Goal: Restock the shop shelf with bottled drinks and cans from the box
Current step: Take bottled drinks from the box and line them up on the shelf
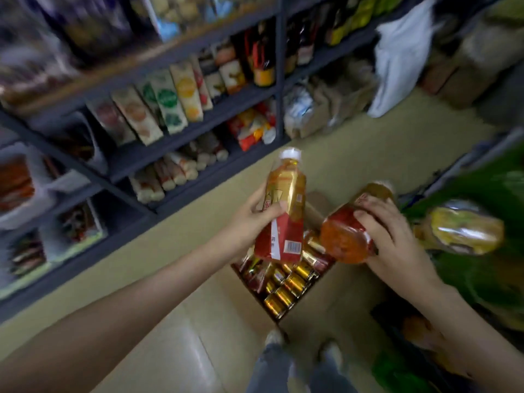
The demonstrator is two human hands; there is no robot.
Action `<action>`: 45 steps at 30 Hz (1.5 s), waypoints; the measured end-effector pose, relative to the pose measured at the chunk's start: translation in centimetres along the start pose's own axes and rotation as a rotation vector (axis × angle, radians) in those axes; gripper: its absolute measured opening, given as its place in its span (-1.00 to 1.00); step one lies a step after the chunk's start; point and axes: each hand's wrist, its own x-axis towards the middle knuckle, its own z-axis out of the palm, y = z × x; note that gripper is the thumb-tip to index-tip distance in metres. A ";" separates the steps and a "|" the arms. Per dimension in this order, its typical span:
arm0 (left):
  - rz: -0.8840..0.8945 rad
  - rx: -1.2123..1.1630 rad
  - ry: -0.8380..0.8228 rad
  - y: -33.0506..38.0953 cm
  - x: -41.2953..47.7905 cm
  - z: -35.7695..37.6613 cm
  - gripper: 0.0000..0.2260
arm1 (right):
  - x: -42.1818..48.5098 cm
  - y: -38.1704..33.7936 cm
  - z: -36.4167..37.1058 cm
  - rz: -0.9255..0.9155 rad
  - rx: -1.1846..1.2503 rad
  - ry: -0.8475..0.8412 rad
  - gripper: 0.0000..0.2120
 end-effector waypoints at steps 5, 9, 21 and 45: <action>0.179 0.018 -0.166 7.3 -6.8 8.1 -0.30 | -3.7 -2.4 -15.3 -0.212 -0.220 0.139 -0.59; 0.304 0.018 -0.273 9.8 -12.1 15.4 -0.46 | -8.7 -4.4 -25.1 -0.322 -0.444 0.171 -0.66; 0.522 -0.186 -0.401 8.0 -30.2 42.2 -0.51 | -32.9 -8.2 -44.9 -0.233 -0.602 0.225 -0.56; 0.728 -0.031 -0.503 12.9 -40.3 47.0 -0.54 | -34.6 -9.8 -56.4 -0.547 -0.923 0.372 -0.67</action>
